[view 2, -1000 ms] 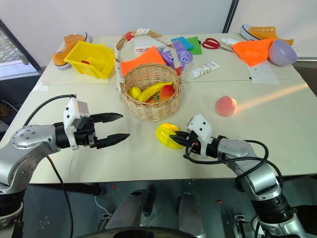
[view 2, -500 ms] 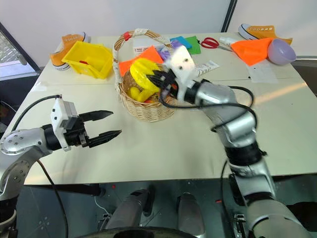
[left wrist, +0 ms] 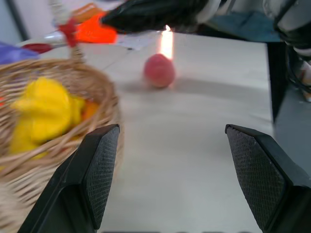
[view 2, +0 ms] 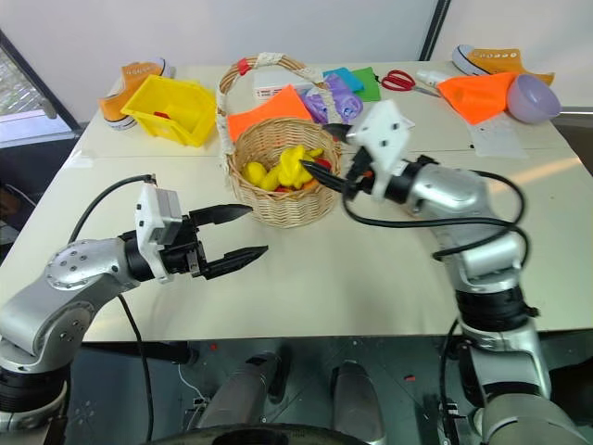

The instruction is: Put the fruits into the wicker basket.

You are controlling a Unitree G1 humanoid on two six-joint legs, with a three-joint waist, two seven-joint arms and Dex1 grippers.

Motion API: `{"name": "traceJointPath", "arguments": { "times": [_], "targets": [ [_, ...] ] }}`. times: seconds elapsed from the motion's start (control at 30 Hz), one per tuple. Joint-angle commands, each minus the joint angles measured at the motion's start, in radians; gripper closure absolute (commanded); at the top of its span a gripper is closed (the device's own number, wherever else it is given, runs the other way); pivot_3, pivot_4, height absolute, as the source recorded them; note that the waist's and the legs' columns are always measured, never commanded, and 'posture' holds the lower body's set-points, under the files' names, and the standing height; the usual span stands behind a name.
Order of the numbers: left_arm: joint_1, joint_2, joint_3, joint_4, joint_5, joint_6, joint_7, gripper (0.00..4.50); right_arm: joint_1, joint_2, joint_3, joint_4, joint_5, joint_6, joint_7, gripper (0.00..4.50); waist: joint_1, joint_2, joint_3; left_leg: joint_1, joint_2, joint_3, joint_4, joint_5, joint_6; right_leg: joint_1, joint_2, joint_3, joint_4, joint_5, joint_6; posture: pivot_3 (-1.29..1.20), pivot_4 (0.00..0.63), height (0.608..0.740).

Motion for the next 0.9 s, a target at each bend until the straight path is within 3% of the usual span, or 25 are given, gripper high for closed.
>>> {"name": "traceJointPath", "arguments": {
  "times": [0.03,0.07,0.13,0.33,0.53,0.8,0.9],
  "targets": [
    [-0.032,-0.016,-0.052,0.003,0.038,-0.027,0.008,0.78,0.084,-0.069,-0.081,0.069,-0.028,0.017,-0.005,1.21,0.0,0.0,0.0,0.0,0.0,0.0,0.0,0.0,0.0,0.001,0.0,0.0,0.0,0.0,0.0,0.0,0.15,0.74],
    [-0.039,-0.022,-0.068,0.011,0.05,-0.032,0.005,0.78,0.108,-0.08,-0.081,0.111,-0.057,0.001,-0.021,0.66,-0.001,0.0,0.0,0.0,0.0,0.001,0.0,0.0,0.0,0.002,0.0,0.0,0.0,0.0,0.0,0.0,0.15,0.74],
    [-0.053,-0.04,-0.103,0.024,0.069,-0.035,0.008,0.78,0.151,-0.092,-0.065,0.212,-0.135,-0.063,-0.056,0.06,-0.004,0.0,0.0,0.0,0.0,0.001,0.0,0.0,0.0,0.003,0.0,0.001,0.0,0.0,-0.001,0.0,0.15,0.74],
    [-0.057,-0.066,-0.149,0.03,0.114,-0.055,0.014,0.78,0.12,-0.054,-0.025,0.463,-0.271,-0.203,-0.158,0.06,-0.014,0.002,0.001,0.0,0.001,0.002,0.0,0.002,0.002,0.002,0.0,0.001,0.0,0.0,-0.001,0.0,0.15,0.74],
    [-0.04,-0.069,-0.145,0.019,0.115,-0.058,0.017,0.78,0.066,-0.019,-0.017,0.663,-0.311,-0.253,-0.19,0.06,-0.019,0.001,0.0,0.0,0.001,0.002,0.001,0.002,0.002,0.004,0.001,0.001,0.0,0.0,0.0,0.0,0.15,0.74],
    [-0.037,-0.066,-0.139,0.018,0.111,-0.061,0.015,0.78,0.058,-0.005,-0.015,0.74,-0.362,-0.309,-0.231,0.06,-0.024,0.001,0.0,0.002,0.001,0.001,0.001,0.002,0.002,0.005,0.001,0.001,0.0,0.0,0.0,0.0,0.15,0.74],
    [-0.036,-0.066,-0.139,0.019,0.112,-0.063,0.013,0.78,0.057,0.002,-0.032,0.733,-0.353,-0.312,-0.243,0.85,-0.025,0.002,0.0,0.002,0.001,0.001,0.001,0.002,0.002,0.005,0.001,0.001,0.0,0.0,0.0,0.0,0.15,0.74]
  ]
}}
